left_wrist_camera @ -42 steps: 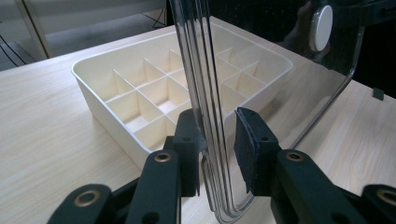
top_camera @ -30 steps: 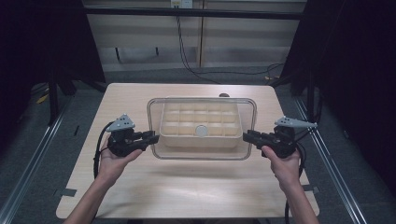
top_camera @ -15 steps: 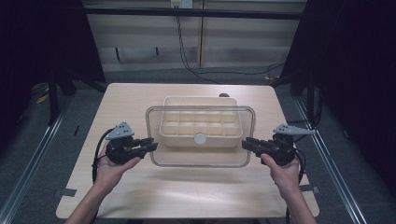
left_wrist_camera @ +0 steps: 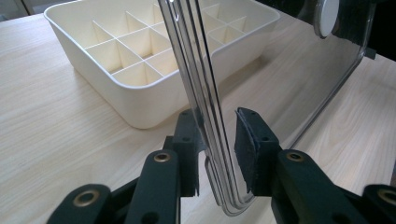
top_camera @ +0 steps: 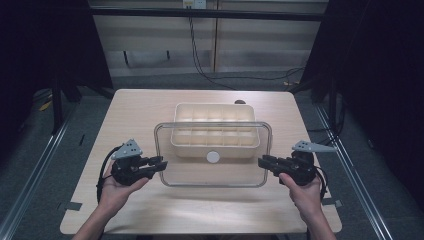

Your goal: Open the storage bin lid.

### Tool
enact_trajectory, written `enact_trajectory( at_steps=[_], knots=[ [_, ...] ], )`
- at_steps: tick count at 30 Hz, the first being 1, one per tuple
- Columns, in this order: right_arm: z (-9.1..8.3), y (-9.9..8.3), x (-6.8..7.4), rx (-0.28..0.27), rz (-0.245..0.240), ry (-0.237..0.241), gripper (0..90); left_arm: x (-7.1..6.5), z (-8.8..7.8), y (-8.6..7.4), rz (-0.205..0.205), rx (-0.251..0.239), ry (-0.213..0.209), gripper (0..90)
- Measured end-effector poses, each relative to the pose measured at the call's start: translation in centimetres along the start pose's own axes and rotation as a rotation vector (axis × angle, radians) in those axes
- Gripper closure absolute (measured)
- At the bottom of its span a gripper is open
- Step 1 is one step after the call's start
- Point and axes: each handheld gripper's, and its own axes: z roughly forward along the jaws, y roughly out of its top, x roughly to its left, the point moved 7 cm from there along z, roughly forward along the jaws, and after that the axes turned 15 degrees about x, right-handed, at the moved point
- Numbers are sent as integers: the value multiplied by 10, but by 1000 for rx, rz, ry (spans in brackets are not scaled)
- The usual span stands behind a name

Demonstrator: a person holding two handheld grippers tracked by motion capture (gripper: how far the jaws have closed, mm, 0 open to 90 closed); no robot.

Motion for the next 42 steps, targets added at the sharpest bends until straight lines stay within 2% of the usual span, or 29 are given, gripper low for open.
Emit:
enact_trajectory(
  at_steps=[6, 9, 20, 25, 30, 33, 40, 42],
  knots=[
    [-3, -6, 5, 12, -10, 10, 717, -4, -1, -7, -16, 6, -18, 715],
    [-3, -9, 7, 14, -11, 13, 719, -4, -2, -9, -13, 8, -13, 716],
    [-4, -23, 11, 22, -2, 24, 720, -12, -2, -18, -11, 27, -30, 719],
    [-3, -30, 10, 33, 17, 25, 720, -16, 2, -22, -22, 36, -35, 719],
    [-2, -38, 14, 48, 31, 47, 723, -18, 1, -28, -18, 55, -24, 717],
    [-2, -42, 17, 57, 21, 51, 727, -18, 4, -34, -20, 74, -26, 716],
    [1, -54, 22, 88, 27, 67, 734, -23, 5, -46, -33, 98, -47, 715],
    [3, -58, 22, 97, 27, 68, 734, -24, 7, -50, -25, 115, -48, 715]
  ],
)
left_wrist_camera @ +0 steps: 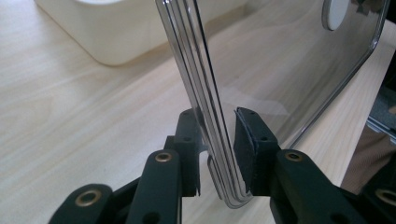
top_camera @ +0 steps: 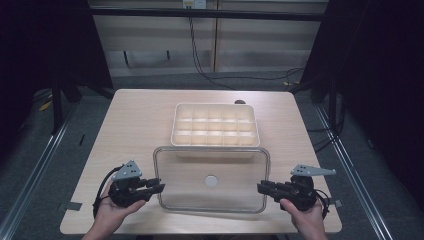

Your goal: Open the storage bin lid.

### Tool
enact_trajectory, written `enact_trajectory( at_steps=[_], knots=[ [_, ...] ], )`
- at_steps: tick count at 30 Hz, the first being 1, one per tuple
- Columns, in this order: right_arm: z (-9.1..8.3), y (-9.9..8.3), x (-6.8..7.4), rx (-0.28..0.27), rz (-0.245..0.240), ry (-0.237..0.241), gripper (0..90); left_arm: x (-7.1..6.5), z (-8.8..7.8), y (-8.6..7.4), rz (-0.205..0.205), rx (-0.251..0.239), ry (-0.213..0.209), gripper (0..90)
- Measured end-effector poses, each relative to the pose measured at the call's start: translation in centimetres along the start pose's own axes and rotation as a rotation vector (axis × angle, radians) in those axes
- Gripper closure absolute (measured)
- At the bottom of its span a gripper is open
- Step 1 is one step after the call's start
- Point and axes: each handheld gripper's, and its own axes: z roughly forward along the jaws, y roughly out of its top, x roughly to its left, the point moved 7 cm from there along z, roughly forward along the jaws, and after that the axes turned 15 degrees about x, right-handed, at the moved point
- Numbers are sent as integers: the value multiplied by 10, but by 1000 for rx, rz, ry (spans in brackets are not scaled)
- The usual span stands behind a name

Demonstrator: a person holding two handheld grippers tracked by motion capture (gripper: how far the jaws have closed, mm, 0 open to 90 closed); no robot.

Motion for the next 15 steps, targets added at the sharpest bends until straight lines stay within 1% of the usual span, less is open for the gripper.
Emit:
enact_trajectory(
  at_steps=[1, 2, 3, 5, 8, 11, 14, 15],
  knots=[
    [2, -3, 0, 7, 6, 1, 733, -1, 2, -1, -4, 6, -2, 715],
    [3, -5, -1, 8, 10, 0, 732, -2, 3, -3, 4, 15, 1, 715],
    [5, -7, -2, 12, 17, 4, 732, -2, 4, -3, 9, 17, 2, 715],
    [7, -10, -5, 17, 31, 11, 731, -2, 6, -4, 4, 16, -7, 715],
    [10, -13, -8, 21, 41, 16, 730, -1, 7, -4, 4, 17, -13, 715],
    [12, -14, -11, 25, 47, 13, 726, 0, 9, -3, 3, 18, -16, 713],
    [17, -13, -15, 36, 50, -10, 714, 1, 11, -2, -3, 18, -24, 705],
    [18, -13, -15, 40, 53, -12, 712, 2, 12, -2, -3, 21, -19, 703]
  ],
)
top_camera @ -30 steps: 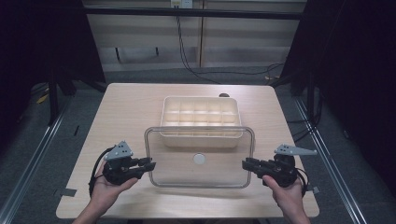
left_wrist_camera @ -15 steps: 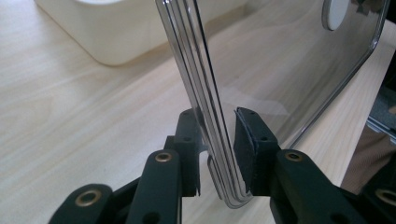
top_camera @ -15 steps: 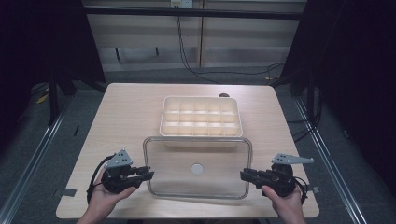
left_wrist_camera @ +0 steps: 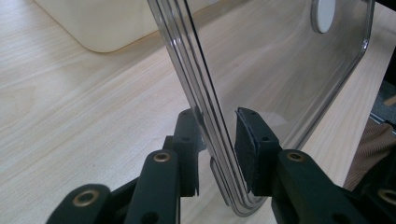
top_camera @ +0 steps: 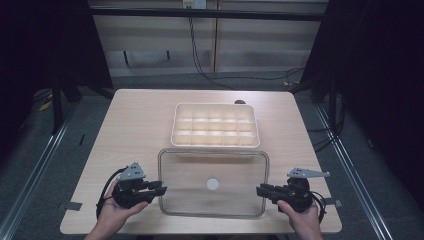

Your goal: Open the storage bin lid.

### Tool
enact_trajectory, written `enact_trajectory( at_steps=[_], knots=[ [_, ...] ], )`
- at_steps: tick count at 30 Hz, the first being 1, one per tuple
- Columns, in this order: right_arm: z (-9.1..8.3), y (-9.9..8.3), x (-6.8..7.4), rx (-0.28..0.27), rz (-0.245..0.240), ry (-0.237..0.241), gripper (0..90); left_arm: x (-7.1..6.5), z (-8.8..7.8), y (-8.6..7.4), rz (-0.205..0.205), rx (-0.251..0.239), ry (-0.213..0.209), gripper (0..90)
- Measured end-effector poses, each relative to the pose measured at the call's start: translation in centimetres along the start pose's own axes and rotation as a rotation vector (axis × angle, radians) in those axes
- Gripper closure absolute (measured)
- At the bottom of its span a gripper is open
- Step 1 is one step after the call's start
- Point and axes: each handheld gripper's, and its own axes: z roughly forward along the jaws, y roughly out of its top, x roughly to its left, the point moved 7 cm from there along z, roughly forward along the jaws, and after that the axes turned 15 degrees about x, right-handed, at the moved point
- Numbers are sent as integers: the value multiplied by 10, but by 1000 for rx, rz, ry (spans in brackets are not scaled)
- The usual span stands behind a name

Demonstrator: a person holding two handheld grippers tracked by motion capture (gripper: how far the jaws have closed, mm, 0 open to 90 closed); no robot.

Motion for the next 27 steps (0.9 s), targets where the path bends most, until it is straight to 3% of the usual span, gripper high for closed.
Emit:
enact_trajectory(
  at_steps=[8, 20, 27],
  knots=[
    [10, -1, -6, 26, 6, -33, 689, 3, 3, -1, 0, 2, -11, 690],
    [14, 0, -6, 23, -8, -60, 667, 5, 6, -3, -12, 0, -33, 682],
    [19, 1, -9, 32, 2, -64, 642, 5, 8, -5, -14, 13, -23, 667]
  ],
)
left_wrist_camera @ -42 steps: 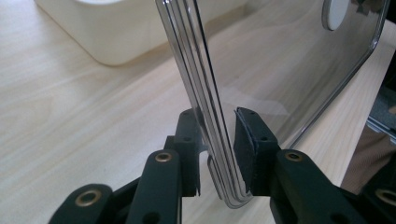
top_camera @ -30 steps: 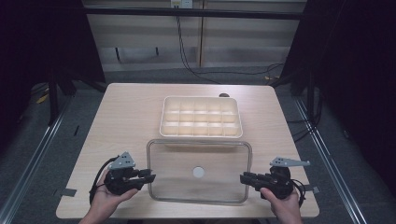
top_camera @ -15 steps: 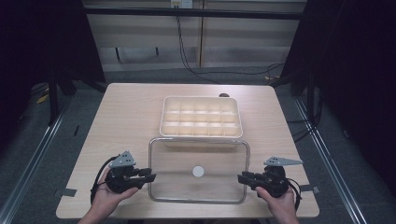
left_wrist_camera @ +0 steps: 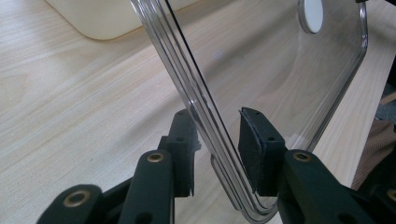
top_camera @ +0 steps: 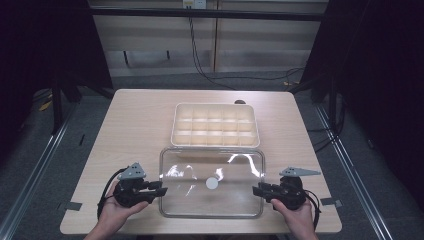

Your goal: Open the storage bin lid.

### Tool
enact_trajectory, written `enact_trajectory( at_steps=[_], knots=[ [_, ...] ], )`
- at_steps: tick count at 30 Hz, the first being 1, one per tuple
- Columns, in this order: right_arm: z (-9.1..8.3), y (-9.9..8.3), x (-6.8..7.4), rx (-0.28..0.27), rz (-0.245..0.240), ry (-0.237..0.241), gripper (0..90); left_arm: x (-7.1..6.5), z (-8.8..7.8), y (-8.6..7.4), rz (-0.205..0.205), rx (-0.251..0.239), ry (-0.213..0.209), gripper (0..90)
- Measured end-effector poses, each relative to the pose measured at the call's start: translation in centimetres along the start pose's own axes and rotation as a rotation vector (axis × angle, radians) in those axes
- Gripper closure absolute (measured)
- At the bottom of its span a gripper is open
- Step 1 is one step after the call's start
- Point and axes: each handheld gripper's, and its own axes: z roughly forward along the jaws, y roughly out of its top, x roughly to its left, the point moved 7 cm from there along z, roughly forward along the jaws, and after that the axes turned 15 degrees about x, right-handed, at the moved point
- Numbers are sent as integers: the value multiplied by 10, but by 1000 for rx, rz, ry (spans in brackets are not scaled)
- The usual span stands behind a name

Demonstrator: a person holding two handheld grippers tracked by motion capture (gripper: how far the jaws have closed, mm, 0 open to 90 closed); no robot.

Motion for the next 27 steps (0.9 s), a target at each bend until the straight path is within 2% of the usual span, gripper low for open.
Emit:
enact_trajectory(
  at_steps=[15, 19, 24, 27],
  knots=[
    [10, 0, -3, 25, 14, -28, 576, 5, 8, -3, -25, 19, -16, 642],
    [13, -1, -5, 30, 20, -34, 553, 5, 11, -4, -27, 29, -8, 628],
    [20, -4, -7, 58, 29, -50, 504, 9, 17, -5, -39, 50, -2, 616],
    [23, -5, -10, 79, 45, -59, 492, 11, 20, -5, -53, 61, -13, 614]
  ],
)
